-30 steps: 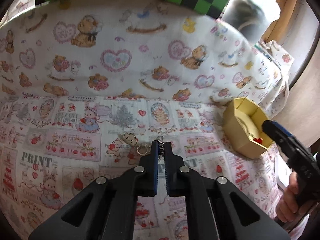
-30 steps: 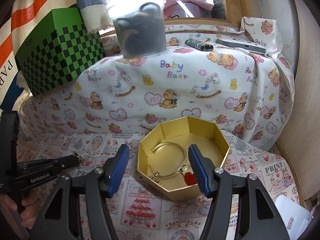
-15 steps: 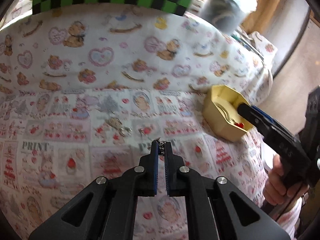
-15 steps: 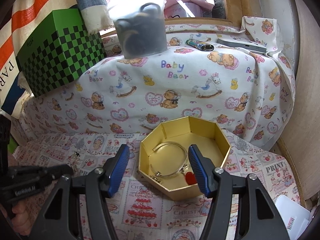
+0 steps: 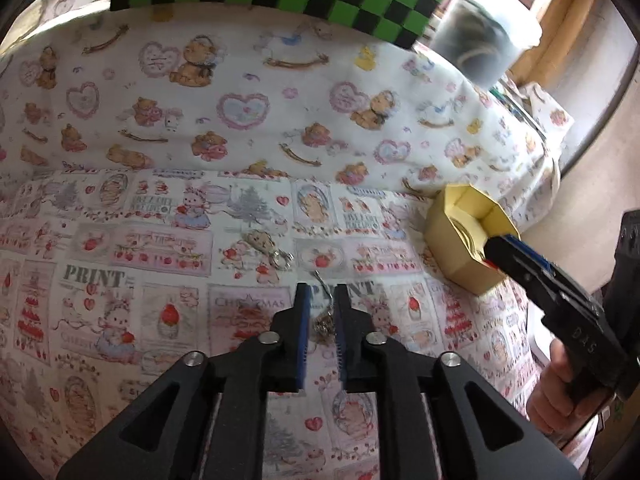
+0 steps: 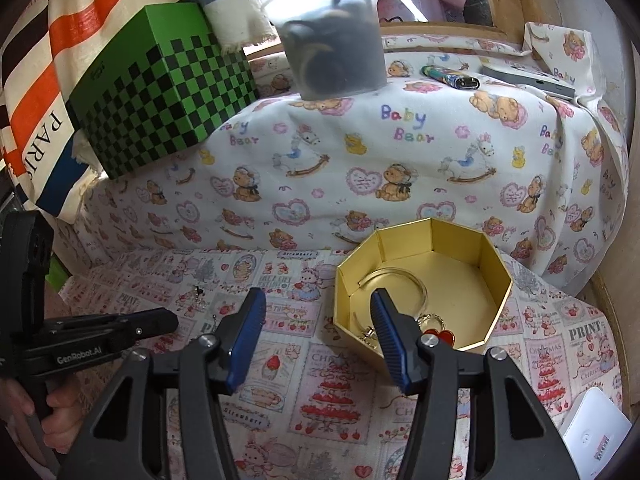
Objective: Organize jewelry
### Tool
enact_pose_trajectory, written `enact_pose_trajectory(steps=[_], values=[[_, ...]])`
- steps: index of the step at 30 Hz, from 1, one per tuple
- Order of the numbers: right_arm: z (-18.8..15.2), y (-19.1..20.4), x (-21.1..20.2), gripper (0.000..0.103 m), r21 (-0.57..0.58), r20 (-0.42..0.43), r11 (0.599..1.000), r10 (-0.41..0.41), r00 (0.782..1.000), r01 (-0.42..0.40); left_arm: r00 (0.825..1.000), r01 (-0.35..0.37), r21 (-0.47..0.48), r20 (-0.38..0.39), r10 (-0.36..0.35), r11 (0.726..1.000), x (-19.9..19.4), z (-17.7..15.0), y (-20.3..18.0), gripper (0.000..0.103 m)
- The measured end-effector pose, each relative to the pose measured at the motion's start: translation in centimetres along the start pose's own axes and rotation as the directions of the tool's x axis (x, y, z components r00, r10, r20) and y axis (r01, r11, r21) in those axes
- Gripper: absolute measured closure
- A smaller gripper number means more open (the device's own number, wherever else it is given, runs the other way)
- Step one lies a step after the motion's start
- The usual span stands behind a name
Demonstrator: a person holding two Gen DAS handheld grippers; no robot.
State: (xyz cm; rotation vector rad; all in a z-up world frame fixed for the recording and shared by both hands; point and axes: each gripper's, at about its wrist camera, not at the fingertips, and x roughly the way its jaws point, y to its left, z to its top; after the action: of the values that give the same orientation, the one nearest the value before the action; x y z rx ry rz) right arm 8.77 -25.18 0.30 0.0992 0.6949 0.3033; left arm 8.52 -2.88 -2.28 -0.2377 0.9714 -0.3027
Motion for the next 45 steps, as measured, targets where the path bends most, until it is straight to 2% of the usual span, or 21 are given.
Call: enact_pose_trajectory(steps=[1,2,6,9,10,11,12,16,19,20,22,24,26,29,33,37,39,41,45], values=[[0.0,0.0,0.0,0.051,-0.002,0.001,1.0,-0.003,1.0,0.003,1.0,0.007,0.015,-0.019,-0.007,1.0,0.1,-0.1,-0.2,0.08],[0.0,0.0,0.0,0.051,-0.003,0.002,1.0,-0.005,1.0,0.005,1.0,0.008,0.026,-0.024,-0.008,1.0,0.2,-0.3,-0.5,0.079],[0.0,-0.1,0.0,0.051,0.0,0.002,1.0,-0.009,1.0,0.009,0.998,-0.062,0.061,-0.02,0.063,0.996,0.6,-0.7,-1.5,0.079],[0.0,-0.1,0.0,0.051,-0.002,0.003,1.0,-0.011,1.0,0.011,0.996,-0.08,0.061,-0.04,0.083,0.995,0.9,-0.9,-1.6,0.079],[0.1,-0.1,0.0,0.051,-0.003,0.005,1.0,-0.013,1.0,0.013,0.994,-0.083,0.074,-0.059,0.088,0.994,1.0,-1.0,-1.8,0.08],[0.1,-0.1,-0.1,0.051,-0.004,0.007,1.0,-0.014,1.0,0.014,0.992,-0.094,0.098,-0.074,0.102,0.991,1.1,-1.2,-2.0,0.088],[0.1,-0.1,-0.1,0.051,-0.003,0.008,1.0,-0.014,1.0,0.014,0.99,-0.114,0.12,-0.072,0.123,0.986,1.0,-1.4,-2.4,0.092],[0.1,-0.2,-0.2,0.051,-0.002,0.008,1.0,-0.012,1.0,0.012,0.979,-0.188,0.17,-0.047,0.198,0.967,1.1,-1.8,-3.5,0.093],[0.1,-0.1,-0.2,0.051,-0.004,0.007,1.0,-0.013,1.0,0.013,0.982,-0.172,0.163,-0.048,0.182,0.972,2.0,-1.6,-3.5,0.093],[0.1,-0.1,-0.2,0.051,-0.005,0.007,1.0,-0.013,1.0,0.013,0.983,-0.17,0.161,-0.037,0.178,0.972,2.3,-1.5,-3.4,0.089],[0.0,0.0,-0.1,0.051,-0.007,0.006,1.0,-0.014,1.0,0.015,0.982,-0.178,0.167,-0.025,0.185,0.97,2.9,-1.3,-3.1,0.088],[0.0,0.0,-0.1,0.051,-0.007,0.005,1.0,-0.015,1.0,0.015,0.99,-0.136,0.119,-0.018,0.139,0.984,2.8,-0.8,-2.3,0.092],[0.0,0.0,0.0,0.051,-0.007,0.005,1.0,-0.016,1.0,0.016,0.998,-0.062,0.084,-0.023,0.064,0.995,2.6,-0.5,-1.6,0.103],[0.0,0.0,0.0,0.051,-0.005,0.003,1.0,-0.015,1.0,0.015,1.0,-0.016,0.057,-0.005,0.017,0.998,1.5,-0.1,-0.8,0.103],[0.0,-0.1,0.0,0.051,-0.004,0.002,1.0,-0.015,1.0,0.015,0.998,0.019,0.059,0.058,-0.022,0.998,-0.9,0.3,-0.9,0.103],[0.0,-0.1,0.0,0.051,-0.005,0.001,1.0,-0.015,1.0,0.015,0.996,0.015,0.071,0.084,-0.021,0.997,-2.1,0.5,-0.8,0.103],[0.0,0.0,0.0,0.051,-0.006,-0.001,1.0,-0.016,1.0,0.016,0.998,0.009,0.077,0.062,-0.014,0.997,-1.4,0.5,-1.1,0.102],[0.0,0.0,0.1,0.051,-0.008,-0.004,1.0,-0.016,1.0,0.016,0.999,-0.003,0.092,0.035,0.0,0.996,-0.2,0.4,-1.5,0.096],[0.0,0.0,0.2,0.051,-0.01,-0.006,1.0,-0.016,1.0,0.016,1.0,-0.008,0.091,0.007,0.008,0.996,1.8,0.2,-1.6,0.093]])
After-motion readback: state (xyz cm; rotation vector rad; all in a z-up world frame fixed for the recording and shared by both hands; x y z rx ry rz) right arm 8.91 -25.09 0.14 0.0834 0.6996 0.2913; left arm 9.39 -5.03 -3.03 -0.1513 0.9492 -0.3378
